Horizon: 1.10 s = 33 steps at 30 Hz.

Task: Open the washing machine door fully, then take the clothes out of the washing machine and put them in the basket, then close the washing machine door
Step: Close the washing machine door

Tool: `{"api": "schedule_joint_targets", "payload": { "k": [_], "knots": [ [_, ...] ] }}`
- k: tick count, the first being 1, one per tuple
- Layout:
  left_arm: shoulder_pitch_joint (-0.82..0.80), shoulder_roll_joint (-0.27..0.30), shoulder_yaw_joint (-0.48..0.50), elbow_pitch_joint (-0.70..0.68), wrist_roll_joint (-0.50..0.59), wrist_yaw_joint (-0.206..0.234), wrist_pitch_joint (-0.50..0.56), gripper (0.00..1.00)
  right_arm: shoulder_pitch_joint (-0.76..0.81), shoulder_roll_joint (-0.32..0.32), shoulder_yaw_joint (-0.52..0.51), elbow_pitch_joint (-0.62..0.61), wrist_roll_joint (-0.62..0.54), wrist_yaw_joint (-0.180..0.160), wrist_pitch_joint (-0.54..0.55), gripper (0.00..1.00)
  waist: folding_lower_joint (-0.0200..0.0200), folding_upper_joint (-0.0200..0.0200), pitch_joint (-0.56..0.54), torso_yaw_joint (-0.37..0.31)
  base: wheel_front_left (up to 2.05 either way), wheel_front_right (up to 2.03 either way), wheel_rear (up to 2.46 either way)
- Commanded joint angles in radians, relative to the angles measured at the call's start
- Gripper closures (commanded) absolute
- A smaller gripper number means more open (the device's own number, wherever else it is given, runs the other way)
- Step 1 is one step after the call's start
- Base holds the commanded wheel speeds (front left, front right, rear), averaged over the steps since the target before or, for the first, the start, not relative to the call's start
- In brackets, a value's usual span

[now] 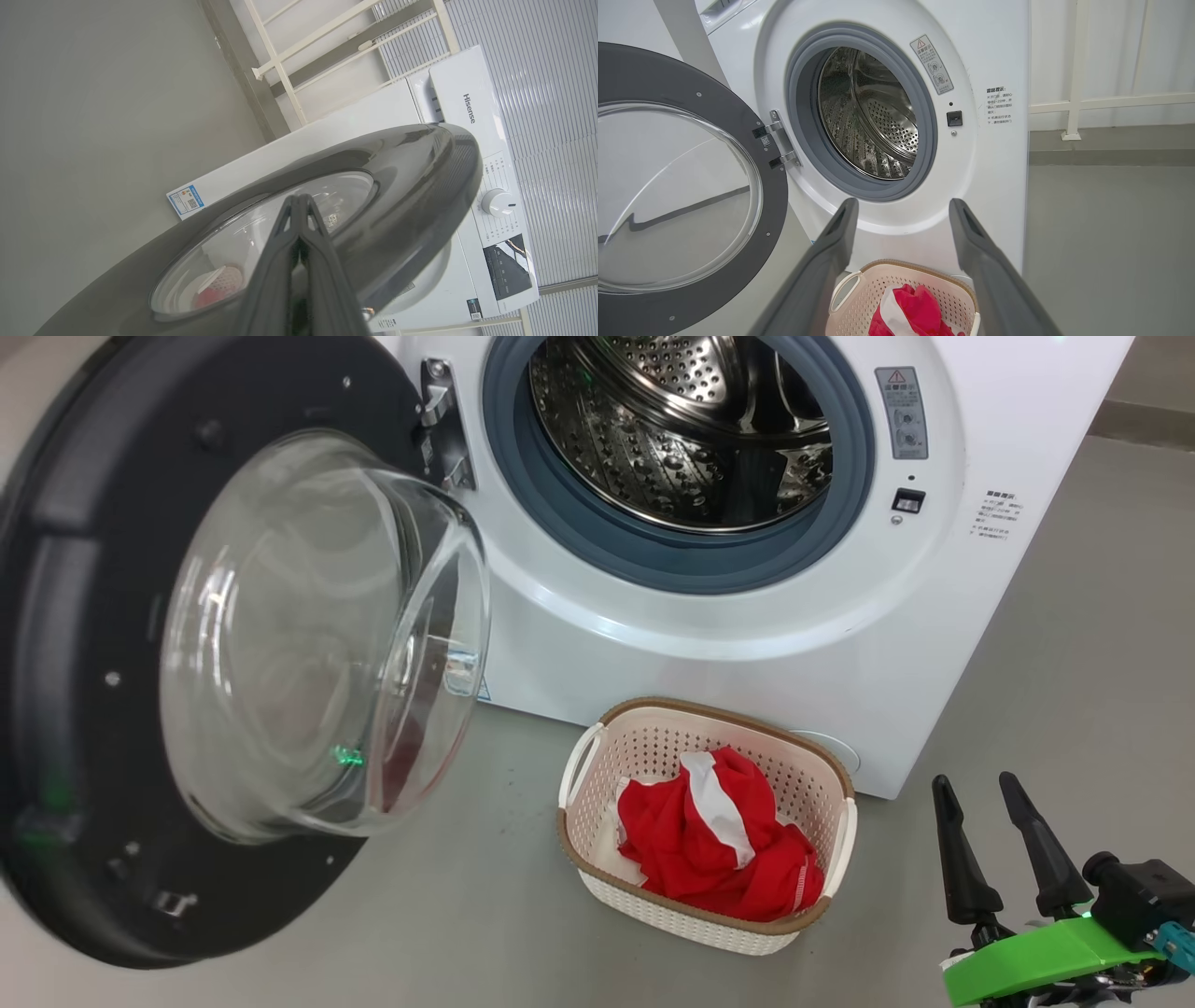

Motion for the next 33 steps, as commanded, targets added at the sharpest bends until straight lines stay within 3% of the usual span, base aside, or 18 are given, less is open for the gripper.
{"api": "schedule_joint_targets", "payload": {
  "k": [1, 6, 13, 23, 27, 33],
  "knots": [
    [0.015, 0.015, 0.001, -0.059, -0.015, 0.005, 0.022, 1.00, -0.016, -0.003, 0.020, -0.020, 0.002, 0.005, -0.006, 0.00, 0.0000, -0.0001, 0.002, 0.000, 0.00, 0.00, 0.00],
    [0.067, -0.081, 0.013, -0.233, -0.078, 0.047, 0.060, 1.00, -0.015, -0.002, 0.026, -0.013, -0.008, 0.005, -0.006, 0.00, 0.0000, -0.0001, 0.005, -0.008, 0.00, 0.00, 0.00],
    [0.143, -0.147, -0.001, -0.408, -0.138, 0.091, 0.100, 1.00, -0.021, -0.001, 0.025, -0.013, -0.020, 0.005, -0.006, 0.00, 0.0000, -0.0001, 0.011, -0.038, 0.00, 0.00, 0.00],
    [0.242, -0.170, -0.071, -0.545, -0.250, 0.142, 0.082, 1.00, -0.021, 0.000, 0.027, -0.013, -0.027, 0.005, -0.006, 0.00, 0.0000, -0.0001, 0.014, -0.090, 0.00, 0.00, 0.00],
    [0.287, -0.171, -0.125, -0.575, -0.356, 0.173, 0.022, 1.00, -0.021, 0.000, 0.031, -0.013, -0.027, 0.005, -0.006, 0.00, 0.0000, -0.0001, 0.008, -0.123, 0.00, 0.00, 0.00],
    [0.365, -0.171, -0.203, -0.636, -0.452, 0.186, -0.075, 1.00, -0.018, 0.000, 0.032, -0.011, -0.023, 0.005, -0.006, 0.00, 0.0000, -0.0001, 0.000, -0.176, 0.00, 0.00, 0.00]
  ]
}}
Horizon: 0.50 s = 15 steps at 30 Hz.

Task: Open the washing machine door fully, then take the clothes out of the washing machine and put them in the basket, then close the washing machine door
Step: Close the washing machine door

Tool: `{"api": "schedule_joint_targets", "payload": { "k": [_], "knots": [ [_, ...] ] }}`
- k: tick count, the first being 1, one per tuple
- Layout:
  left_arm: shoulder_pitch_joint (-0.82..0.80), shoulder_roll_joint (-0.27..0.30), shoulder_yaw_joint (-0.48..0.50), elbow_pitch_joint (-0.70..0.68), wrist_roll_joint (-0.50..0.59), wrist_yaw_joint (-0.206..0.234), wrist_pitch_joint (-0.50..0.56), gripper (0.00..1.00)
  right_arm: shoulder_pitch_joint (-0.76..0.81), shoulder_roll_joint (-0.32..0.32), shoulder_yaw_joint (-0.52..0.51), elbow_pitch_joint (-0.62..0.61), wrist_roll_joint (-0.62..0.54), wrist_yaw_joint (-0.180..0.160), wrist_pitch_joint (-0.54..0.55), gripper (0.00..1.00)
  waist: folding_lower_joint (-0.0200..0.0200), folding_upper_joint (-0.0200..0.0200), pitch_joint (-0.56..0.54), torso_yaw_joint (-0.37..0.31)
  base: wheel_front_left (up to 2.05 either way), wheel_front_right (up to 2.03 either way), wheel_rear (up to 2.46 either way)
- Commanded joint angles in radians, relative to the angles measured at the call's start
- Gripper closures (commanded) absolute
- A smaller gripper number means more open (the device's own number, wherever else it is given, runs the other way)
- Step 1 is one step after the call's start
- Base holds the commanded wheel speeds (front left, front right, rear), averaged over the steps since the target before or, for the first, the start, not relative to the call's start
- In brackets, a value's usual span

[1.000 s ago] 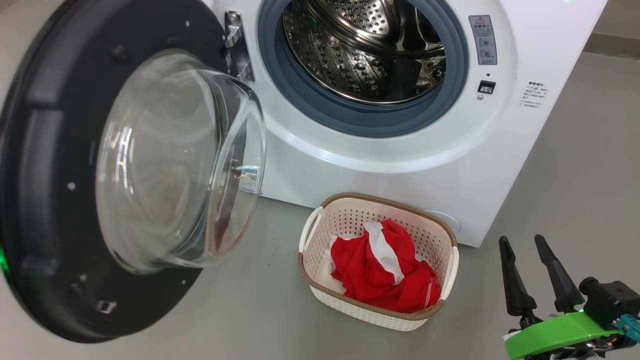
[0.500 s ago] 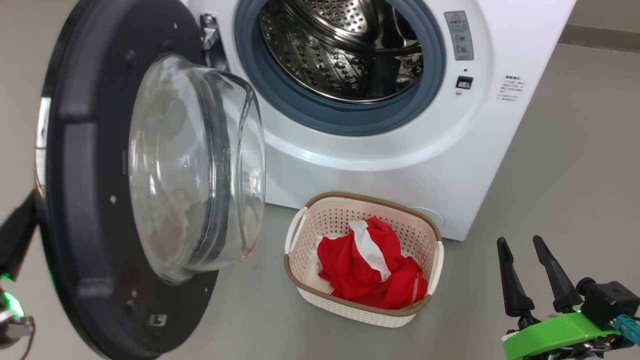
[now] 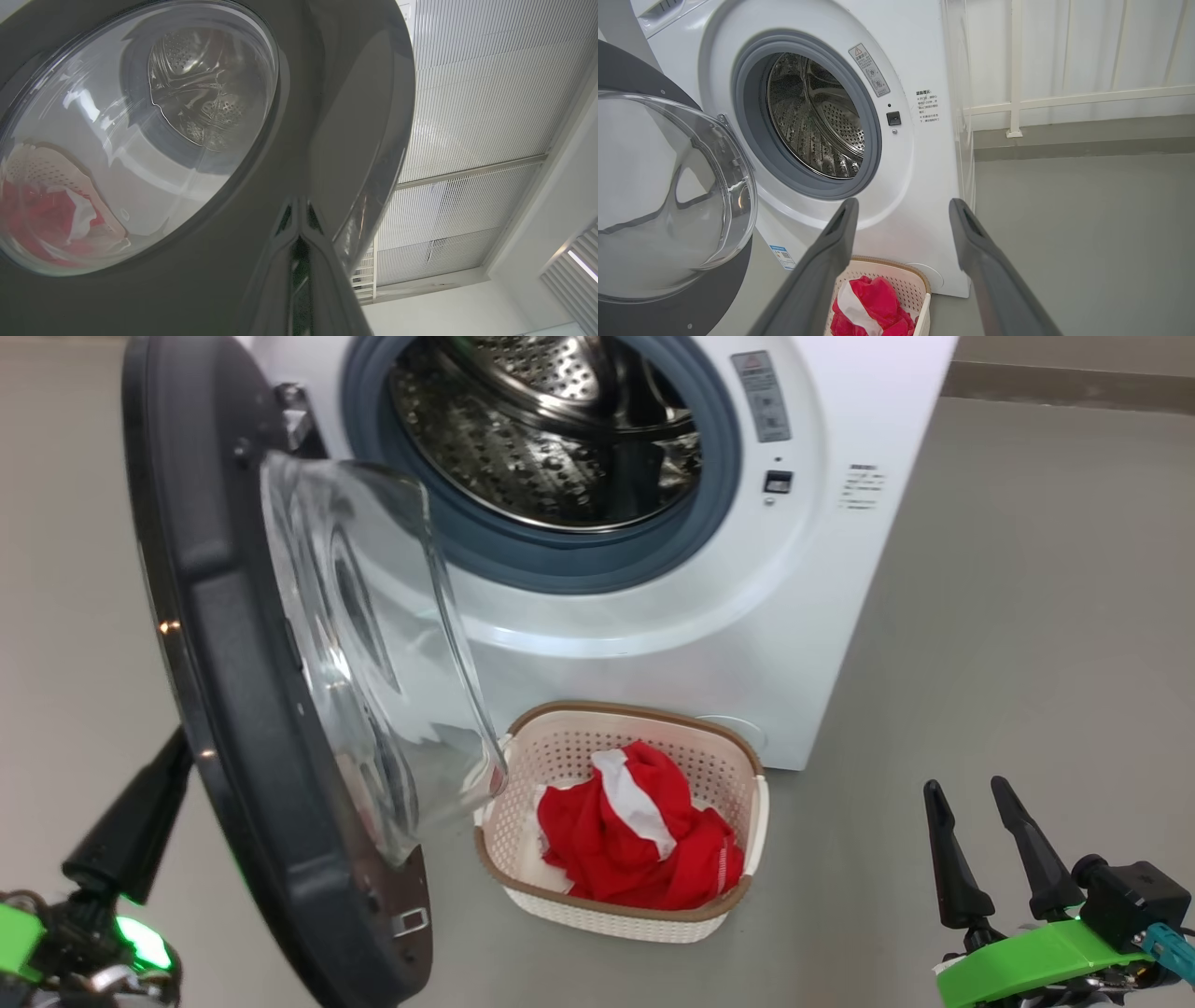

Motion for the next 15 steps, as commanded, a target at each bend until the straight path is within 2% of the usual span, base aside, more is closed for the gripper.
{"api": "schedule_joint_targets", "payload": {
  "k": [1, 15],
  "knots": [
    [-0.002, 0.016, 0.013, -0.039, -0.014, 0.003, 0.002, 1.00, -0.016, -0.005, 0.027, -0.022, -0.001, 0.005, -0.006, 0.00, 0.0000, 0.0000, -0.006, -0.026, 0.00, 0.00, 0.00],
    [0.043, 0.016, -0.031, -0.072, -0.057, 0.005, -0.061, 1.00, -0.007, -0.005, 0.029, -0.024, 0.001, 0.005, -0.006, 0.00, 0.0000, 0.0000, -0.016, -0.133, 0.00, 0.00, 0.00]
  ]
}}
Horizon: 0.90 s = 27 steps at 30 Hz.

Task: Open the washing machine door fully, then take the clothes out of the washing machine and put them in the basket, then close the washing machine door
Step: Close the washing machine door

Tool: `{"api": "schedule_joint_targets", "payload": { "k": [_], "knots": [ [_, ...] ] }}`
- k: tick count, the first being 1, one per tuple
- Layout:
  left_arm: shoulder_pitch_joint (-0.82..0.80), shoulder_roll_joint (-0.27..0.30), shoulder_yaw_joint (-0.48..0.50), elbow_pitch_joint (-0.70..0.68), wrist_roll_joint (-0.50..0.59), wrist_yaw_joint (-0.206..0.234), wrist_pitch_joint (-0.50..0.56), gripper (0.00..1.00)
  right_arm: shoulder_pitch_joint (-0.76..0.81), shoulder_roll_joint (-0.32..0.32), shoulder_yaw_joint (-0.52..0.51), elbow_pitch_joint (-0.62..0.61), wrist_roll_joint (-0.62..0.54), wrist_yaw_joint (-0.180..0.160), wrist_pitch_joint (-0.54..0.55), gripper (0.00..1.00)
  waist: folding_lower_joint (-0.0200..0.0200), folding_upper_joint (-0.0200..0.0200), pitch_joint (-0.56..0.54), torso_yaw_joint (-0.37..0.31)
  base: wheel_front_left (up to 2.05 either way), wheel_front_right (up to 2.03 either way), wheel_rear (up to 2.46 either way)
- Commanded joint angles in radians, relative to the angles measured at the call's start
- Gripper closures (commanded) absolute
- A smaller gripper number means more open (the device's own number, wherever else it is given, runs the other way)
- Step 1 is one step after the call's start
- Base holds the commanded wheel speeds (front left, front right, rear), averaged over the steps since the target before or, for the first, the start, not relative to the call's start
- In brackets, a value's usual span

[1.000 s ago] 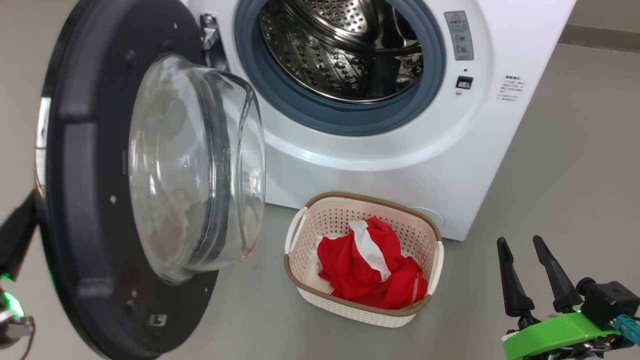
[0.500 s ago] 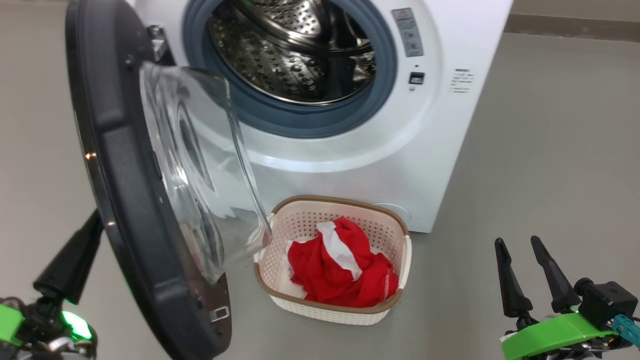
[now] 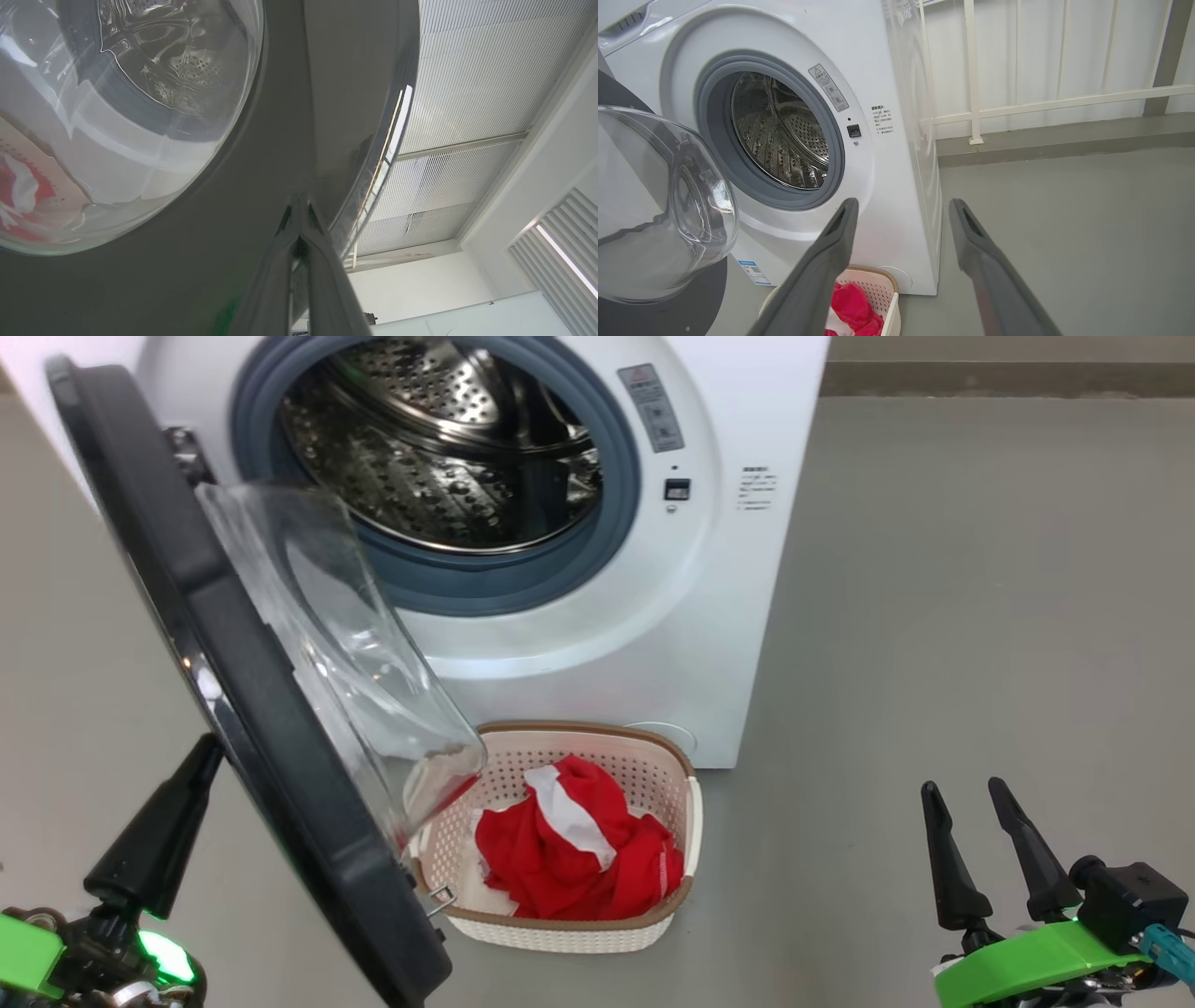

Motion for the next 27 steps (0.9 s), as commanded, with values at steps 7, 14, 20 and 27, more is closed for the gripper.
{"api": "schedule_joint_targets", "payload": {
  "k": [7, 14, 20, 27],
  "knots": [
    [-0.010, 0.015, 0.025, -0.023, -0.032, -0.012, -0.012, 1.00, -0.007, -0.008, 0.020, -0.026, -0.003, 0.005, -0.006, 0.00, 0.0000, 0.0000, 0.005, -0.027, 0.00, 0.00, 0.00],
    [0.001, 0.034, 0.052, -0.020, 0.020, -0.068, -0.055, 0.00, -0.013, -0.008, 0.014, -0.026, -0.011, 0.005, -0.006, 0.00, 0.0000, 0.0000, 0.002, -0.009, 0.00, 0.00, 0.00],
    [0.023, 0.040, 0.069, -0.036, 0.068, -0.170, -0.100, 0.00, -0.010, -0.008, 0.015, -0.024, -0.010, 0.005, -0.006, 0.00, 0.0000, 0.0000, -0.007, 0.011, 0.00, 0.00, 0.00],
    [0.109, 0.121, 0.031, -0.023, 0.473, -0.353, -0.286, 0.00, -0.005, -0.008, 0.020, -0.025, -0.012, 0.005, -0.006, 0.00, 0.0000, 0.0000, -0.017, 0.030, 0.00, 0.00, 0.00]
  ]
}}
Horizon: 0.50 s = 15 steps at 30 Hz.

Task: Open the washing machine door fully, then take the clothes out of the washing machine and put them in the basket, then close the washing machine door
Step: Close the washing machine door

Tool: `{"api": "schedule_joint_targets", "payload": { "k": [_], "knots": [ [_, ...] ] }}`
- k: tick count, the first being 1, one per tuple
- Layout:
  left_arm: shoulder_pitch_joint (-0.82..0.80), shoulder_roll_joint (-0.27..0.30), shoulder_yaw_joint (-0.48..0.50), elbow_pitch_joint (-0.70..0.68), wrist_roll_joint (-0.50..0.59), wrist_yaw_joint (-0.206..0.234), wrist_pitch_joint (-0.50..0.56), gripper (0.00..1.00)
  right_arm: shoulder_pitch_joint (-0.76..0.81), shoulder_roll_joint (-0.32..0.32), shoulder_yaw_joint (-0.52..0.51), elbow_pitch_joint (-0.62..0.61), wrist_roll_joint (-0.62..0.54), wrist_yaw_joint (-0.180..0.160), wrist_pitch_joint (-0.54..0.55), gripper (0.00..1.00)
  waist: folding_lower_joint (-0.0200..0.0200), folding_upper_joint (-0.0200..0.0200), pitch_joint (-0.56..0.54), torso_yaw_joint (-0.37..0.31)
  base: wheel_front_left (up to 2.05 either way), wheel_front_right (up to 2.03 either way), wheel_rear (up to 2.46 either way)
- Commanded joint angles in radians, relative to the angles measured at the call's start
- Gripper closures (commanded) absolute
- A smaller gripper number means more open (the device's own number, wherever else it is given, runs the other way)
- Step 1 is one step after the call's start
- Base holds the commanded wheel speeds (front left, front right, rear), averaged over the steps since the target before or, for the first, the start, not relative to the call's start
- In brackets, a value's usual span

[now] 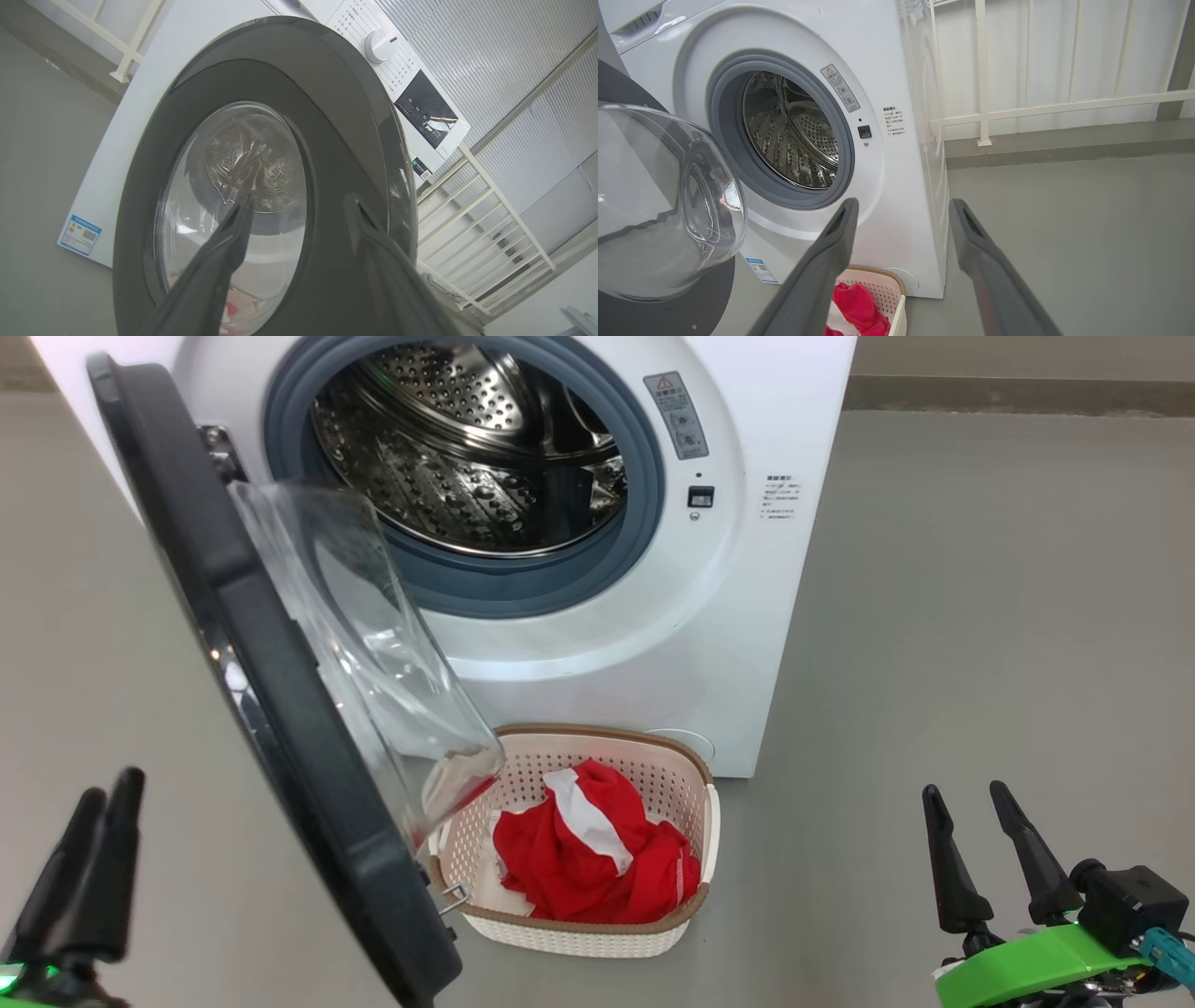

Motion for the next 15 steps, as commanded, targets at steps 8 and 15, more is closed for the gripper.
{"api": "schedule_joint_targets", "payload": {
  "k": [8, 15],
  "knots": [
    [0.024, 0.120, -0.126, 0.093, 0.449, -0.035, -0.352, 0.00, -0.017, -0.009, 0.026, -0.024, -0.017, 0.005, -0.006, 0.00, 0.0000, 0.0000, 0.001, 0.014, 0.00, 0.00, 0.00],
    [0.050, 0.177, -0.221, 0.261, 0.686, -0.029, -0.537, 0.00, -0.016, -0.009, 0.029, -0.021, -0.020, 0.005, -0.006, 0.00, 0.0000, 0.0000, -0.004, 0.006, 0.00, 0.00, 0.00]
  ]
}}
